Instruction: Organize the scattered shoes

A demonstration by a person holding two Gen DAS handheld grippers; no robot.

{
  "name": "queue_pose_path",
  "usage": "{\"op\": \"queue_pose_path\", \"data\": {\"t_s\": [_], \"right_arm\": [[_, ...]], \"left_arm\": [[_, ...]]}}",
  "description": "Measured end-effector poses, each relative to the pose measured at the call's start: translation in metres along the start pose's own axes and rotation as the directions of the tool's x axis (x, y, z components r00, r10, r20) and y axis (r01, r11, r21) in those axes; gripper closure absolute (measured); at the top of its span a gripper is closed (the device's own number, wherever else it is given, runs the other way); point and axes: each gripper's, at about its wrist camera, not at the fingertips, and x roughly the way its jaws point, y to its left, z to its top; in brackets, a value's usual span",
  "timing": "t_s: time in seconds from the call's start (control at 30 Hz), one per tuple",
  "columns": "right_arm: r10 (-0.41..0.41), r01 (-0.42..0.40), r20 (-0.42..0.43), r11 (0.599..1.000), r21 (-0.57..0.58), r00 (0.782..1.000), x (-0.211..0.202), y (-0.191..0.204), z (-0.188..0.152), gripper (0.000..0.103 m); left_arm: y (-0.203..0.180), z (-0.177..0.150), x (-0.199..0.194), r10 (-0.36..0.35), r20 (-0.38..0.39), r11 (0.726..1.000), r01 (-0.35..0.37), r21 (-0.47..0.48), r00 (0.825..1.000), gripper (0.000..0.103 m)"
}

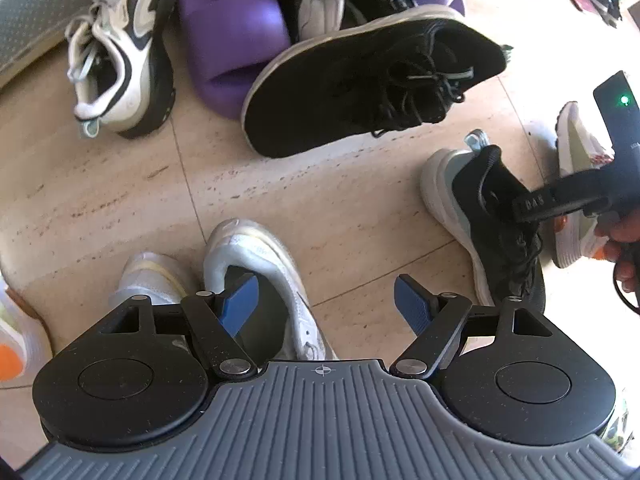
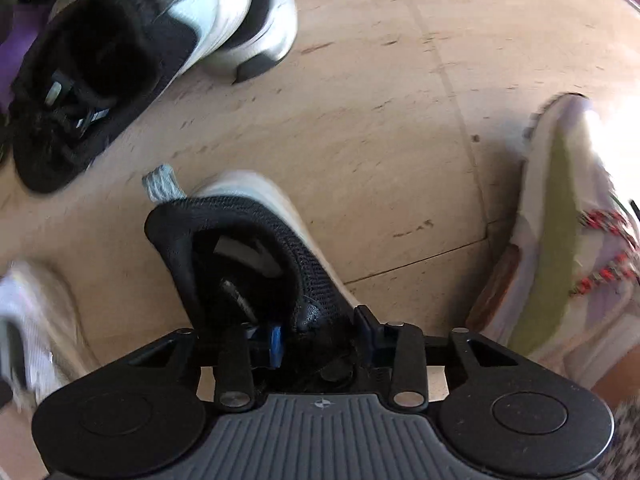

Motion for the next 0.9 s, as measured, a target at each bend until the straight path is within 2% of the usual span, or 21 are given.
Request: {"op": "queue_pose_path", "data": {"t_s": [0.03,0.1,0.17,0.23,0.3,0.37,0.4,0.43,0.5,0.53,0.63,0.77,0.83,0.87,0.9], "right_arm": [[0.001,-0.001,0.01,1.0,0.006,1.0,-0.004,0.001,0.0,0.056],[0.033,-0.034,0.029,0.999,0.015,0.999,-0.024,0.001,0.003,0.038],[0.069,-0.072,0.067,0.996,0.047,0.995,-0.048,-0.005,0.009,0.034],[0.117,-0.132,0.136,0.985,0.11,0.984,-0.083,-0.013,0.015,0.032],[0.137,-0.17,0.201,0.972,0.16,0.97,-0.1,-0.022,0.014,0.024],[0.147,-0.209,0.263,0.951,0.226,0.953,-0.113,-0.033,0.012,0.022],[0.152,-0.239,0.294,0.928,0.286,0.943,-0.118,-0.043,0.008,0.022],[0.157,-0.262,0.314,0.907,0.33,0.937,-0.12,-0.05,0.006,0.022],[0.18,-0.309,0.322,0.855,0.416,0.93,-0.115,-0.066,0.003,0.022],[0.187,-0.318,0.319,0.843,0.433,0.929,-0.109,-0.071,0.005,0.022],[0.19,-0.329,0.314,0.811,0.483,0.93,-0.098,-0.081,0.011,0.022],[0.223,-0.367,0.323,0.778,0.51,0.92,-0.09,-0.08,0.02,0.022],[0.227,-0.373,0.329,0.78,0.502,0.917,-0.089,-0.077,0.025,0.022],[0.229,-0.373,0.328,0.784,0.496,0.916,-0.089,-0.077,0.025,0.022],[0.23,-0.373,0.327,0.786,0.494,0.917,-0.09,-0.077,0.026,0.022]], "left_arm": [[-0.002,0.0,-0.001,0.004,0.009,1.0,-0.004,0.013,1.0,0.022],[-0.007,0.006,-0.006,0.0,0.046,1.0,-0.001,0.028,0.999,0.022],[-0.011,0.012,-0.01,-0.008,0.084,0.999,0.005,0.037,0.996,0.024],[-0.019,0.03,-0.021,-0.05,0.166,0.998,0.043,0.044,0.985,0.025],[-0.029,0.049,-0.028,-0.076,0.226,0.996,0.063,0.066,0.971,0.027],[-0.04,0.066,-0.032,-0.081,0.267,0.994,0.058,0.092,0.96,0.028],[-0.045,0.073,-0.033,-0.076,0.285,0.993,0.047,0.107,0.955,0.028],[-0.057,0.088,-0.032,-0.05,0.317,0.99,0.006,0.139,0.947,0.028],[-0.072,0.106,-0.023,0.006,0.326,0.982,-0.067,0.175,0.945,0.03],[-0.078,0.113,-0.015,0.032,0.314,0.976,-0.097,0.195,0.949,0.033],[-0.091,0.127,0.012,0.104,0.277,0.949,-0.179,0.26,0.955,0.041],[-0.104,0.136,0.042,0.118,0.228,0.918,-0.194,0.345,0.966,0.041],[-0.119,0.136,0.061,0.184,0.215,0.851,-0.265,0.454,0.959,0.039],[-0.12,0.136,0.063,0.193,0.213,0.839,-0.274,0.47,0.958,0.04],[-0.125,0.135,0.068,0.213,0.209,0.814,-0.292,0.502,0.954,0.042]]}}
